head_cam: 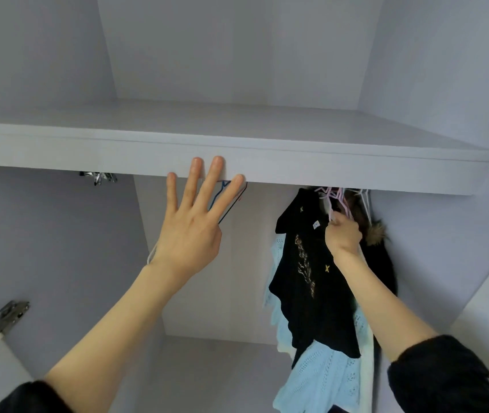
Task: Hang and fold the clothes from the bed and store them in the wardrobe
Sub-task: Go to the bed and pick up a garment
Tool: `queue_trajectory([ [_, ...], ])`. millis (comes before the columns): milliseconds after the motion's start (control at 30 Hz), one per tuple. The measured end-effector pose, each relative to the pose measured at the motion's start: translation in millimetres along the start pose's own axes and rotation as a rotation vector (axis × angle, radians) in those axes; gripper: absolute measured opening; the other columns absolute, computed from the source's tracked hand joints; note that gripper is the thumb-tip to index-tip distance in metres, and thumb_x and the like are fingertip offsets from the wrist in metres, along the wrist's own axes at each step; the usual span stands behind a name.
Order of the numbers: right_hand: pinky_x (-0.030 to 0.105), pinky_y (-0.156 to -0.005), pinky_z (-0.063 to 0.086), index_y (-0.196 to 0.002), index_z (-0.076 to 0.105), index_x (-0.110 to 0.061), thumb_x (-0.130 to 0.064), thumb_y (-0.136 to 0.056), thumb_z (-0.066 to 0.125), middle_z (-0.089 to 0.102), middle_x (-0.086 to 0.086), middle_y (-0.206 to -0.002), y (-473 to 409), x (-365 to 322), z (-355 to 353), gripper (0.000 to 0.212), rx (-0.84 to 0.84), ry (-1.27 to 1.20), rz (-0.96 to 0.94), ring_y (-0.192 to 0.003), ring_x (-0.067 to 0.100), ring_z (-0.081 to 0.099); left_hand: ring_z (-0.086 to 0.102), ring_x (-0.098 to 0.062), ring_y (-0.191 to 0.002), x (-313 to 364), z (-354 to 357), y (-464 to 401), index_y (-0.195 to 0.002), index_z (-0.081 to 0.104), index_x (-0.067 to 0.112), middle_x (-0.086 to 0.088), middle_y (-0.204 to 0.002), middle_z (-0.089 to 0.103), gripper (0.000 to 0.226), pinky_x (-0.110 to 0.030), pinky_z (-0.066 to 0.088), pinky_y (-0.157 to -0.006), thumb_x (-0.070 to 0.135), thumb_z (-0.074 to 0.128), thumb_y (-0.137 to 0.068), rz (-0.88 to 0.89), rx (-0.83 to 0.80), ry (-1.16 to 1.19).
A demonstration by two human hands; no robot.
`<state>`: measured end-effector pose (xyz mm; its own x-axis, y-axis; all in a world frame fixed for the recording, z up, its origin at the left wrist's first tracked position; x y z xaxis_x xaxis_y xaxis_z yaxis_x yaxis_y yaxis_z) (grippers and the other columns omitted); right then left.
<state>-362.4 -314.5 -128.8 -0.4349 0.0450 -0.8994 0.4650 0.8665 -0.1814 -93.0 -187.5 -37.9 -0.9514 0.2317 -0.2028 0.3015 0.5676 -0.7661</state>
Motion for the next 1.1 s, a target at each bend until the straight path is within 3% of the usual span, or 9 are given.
queue_trajectory([
  [133,0.036,-0.105,0.038,-0.134,0.049,-0.009,-0.008,-0.097,0.044,0.054,0.015,-0.132,57,-10,10,0.038,-0.152,0.066,-0.109,-0.125,0.028,0.048,-0.002,-0.035,-0.145,-6,-7,38,-0.149,0.007,0.026,-0.013,-0.158,0.005,0.083,-0.056,0.006,-0.114,0.008,0.056,-0.085,-0.094,-0.156,0.166],
  [300,0.024,-0.091,0.038,-0.131,0.052,-0.013,-0.015,-0.098,0.045,0.055,0.009,-0.132,158,-29,62,0.034,-0.504,0.170,-0.230,-0.121,0.022,0.051,0.013,-0.030,-0.145,-27,-38,113,-0.149,0.020,0.022,-0.011,-0.155,0.021,0.066,-0.044,0.018,-0.116,0.011,0.051,-0.091,-0.229,-0.241,0.258],
  [433,0.021,-0.087,0.039,-0.124,0.059,-0.015,-0.018,-0.098,0.046,0.062,0.005,-0.122,272,-46,118,0.030,-0.770,0.163,-0.308,-0.110,0.019,0.057,0.035,-0.022,-0.134,-60,-83,208,-0.145,0.031,0.020,-0.003,-0.146,0.037,0.055,-0.035,0.038,-0.100,0.014,0.046,-0.092,-0.449,-0.301,0.240],
  [567,0.027,-0.086,0.044,-0.113,0.064,-0.008,-0.014,-0.096,0.050,0.068,0.011,-0.109,414,-57,157,0.023,-1.025,0.080,-0.352,-0.099,0.023,0.064,0.040,-0.013,-0.129,-90,-144,338,-0.143,0.028,0.030,0.012,-0.147,0.031,0.049,-0.032,0.044,-0.089,0.027,0.042,-0.097,-0.726,-0.372,0.270],
  [700,0.020,-0.075,0.046,-0.107,0.065,-0.005,-0.014,-0.097,0.048,0.070,0.011,-0.094,578,-56,175,0.022,-1.421,0.092,-0.388,-0.081,0.018,0.063,0.043,-0.003,-0.123,-106,-226,472,-0.142,0.030,0.035,0.018,-0.141,0.037,0.048,-0.021,0.040,-0.093,0.037,0.046,-0.096,-0.975,-0.346,0.294],
  [833,0.014,-0.072,0.046,-0.107,0.066,-0.008,-0.015,-0.098,0.047,0.071,0.008,-0.095,711,-60,175,0.022,-1.704,0.111,-0.485,-0.077,0.011,0.063,0.052,-0.005,-0.115,-117,-300,573,-0.136,0.042,0.031,0.014,-0.130,0.050,0.041,-0.031,0.044,-0.096,0.032,0.048,-0.095,-1.210,-0.329,0.247],
  [933,0.012,-0.071,0.046,-0.110,0.064,-0.012,-0.017,-0.097,0.048,0.071,0.006,-0.096,819,-65,181,0.021,-1.928,0.142,-0.580,-0.078,0.009,0.064,0.056,-0.007,-0.109,-130,-371,648,-0.131,0.050,0.026,0.011,-0.123,0.055,0.036,-0.033,0.046,-0.094,0.024,0.052,-0.095,-1.403,-0.210,0.148],
  [1100,0.016,-0.071,0.047,-0.106,0.064,-0.014,-0.015,-0.096,0.049,0.069,0.002,-0.090,949,-93,214,0.019,-2.098,0.123,-0.658,-0.077,0.012,0.064,0.056,0.000,-0.097,-152,-460,747,-0.127,0.054,0.022,0.012,-0.109,0.060,0.032,-0.023,0.045,-0.089,0.016,0.049,-0.095,-1.696,0.041,0.007],
])
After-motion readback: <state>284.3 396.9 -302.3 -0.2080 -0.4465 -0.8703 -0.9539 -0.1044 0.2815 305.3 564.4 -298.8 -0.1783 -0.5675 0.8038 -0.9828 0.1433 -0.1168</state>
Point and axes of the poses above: each hand's wrist, its own y-axis away from the middle knuckle, its own z-axis out of the palm, x = y × z, the point moved 9 cm from there along -y, towards the middle knuckle
